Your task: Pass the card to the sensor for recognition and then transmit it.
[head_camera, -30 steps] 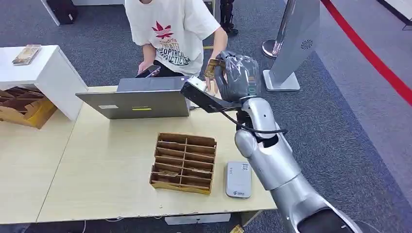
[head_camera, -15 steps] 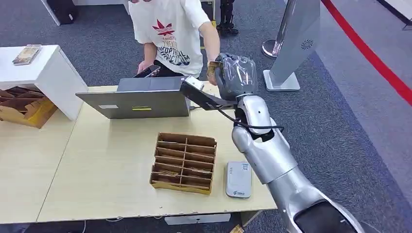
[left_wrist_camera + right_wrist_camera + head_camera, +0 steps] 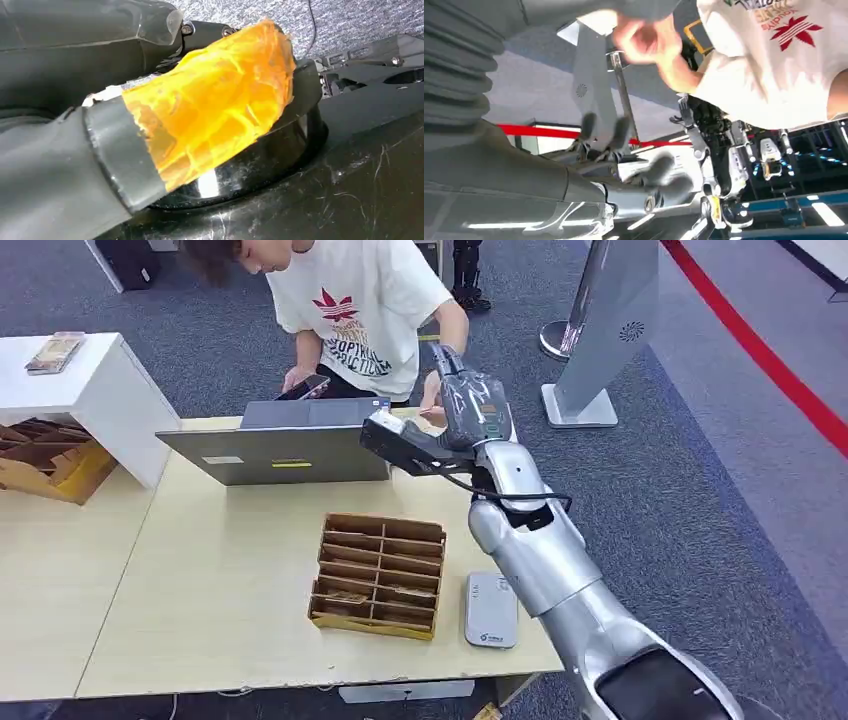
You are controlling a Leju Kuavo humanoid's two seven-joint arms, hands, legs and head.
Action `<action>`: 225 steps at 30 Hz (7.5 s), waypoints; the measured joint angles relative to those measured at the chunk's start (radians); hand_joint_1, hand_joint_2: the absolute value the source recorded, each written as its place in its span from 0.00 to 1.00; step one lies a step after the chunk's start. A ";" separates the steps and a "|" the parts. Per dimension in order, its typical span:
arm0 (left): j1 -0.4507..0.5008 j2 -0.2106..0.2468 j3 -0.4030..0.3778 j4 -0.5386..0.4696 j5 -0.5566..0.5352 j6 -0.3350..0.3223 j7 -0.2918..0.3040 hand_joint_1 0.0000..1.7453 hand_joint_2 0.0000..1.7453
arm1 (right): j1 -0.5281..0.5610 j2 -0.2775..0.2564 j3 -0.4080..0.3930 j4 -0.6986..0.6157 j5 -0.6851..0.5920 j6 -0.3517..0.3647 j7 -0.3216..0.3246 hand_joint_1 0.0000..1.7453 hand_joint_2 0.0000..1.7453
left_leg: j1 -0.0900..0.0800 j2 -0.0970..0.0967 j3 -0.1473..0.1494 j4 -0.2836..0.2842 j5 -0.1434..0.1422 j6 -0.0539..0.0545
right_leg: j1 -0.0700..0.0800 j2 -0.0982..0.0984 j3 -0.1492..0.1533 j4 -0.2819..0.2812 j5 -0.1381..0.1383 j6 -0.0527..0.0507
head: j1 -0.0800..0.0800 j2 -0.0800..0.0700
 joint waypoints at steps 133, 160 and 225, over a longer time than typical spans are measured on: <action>0.010 -0.049 0.026 0.061 0.263 0.010 -0.044 0.00 0.00 | 0.641 -0.167 0.242 -0.374 0.026 -0.168 -0.045 0.39 1.00 | 0.000 0.001 -0.001 0.000 -0.001 0.000 | 0.000 0.000 -0.002 0.000 -0.001 0.000 | 0.000 0.000; 0.010 -0.045 0.015 0.057 0.263 0.010 -0.043 0.00 0.00 | 0.640 -0.159 0.213 -0.341 0.038 -0.142 -0.023 0.48 1.00 | 0.000 0.001 -0.001 0.000 -0.001 0.000 | 0.000 0.000 -0.002 0.000 -0.001 0.000 | 0.000 0.000; 0.011 -0.041 0.004 0.050 0.266 0.009 -0.048 0.00 0.00 | 0.623 -0.131 0.211 -0.299 -0.003 -0.122 -0.033 1.00 1.00 | 0.000 0.001 -0.001 0.000 -0.001 0.000 | 0.000 0.000 -0.002 0.000 -0.001 0.000 | 0.000 0.000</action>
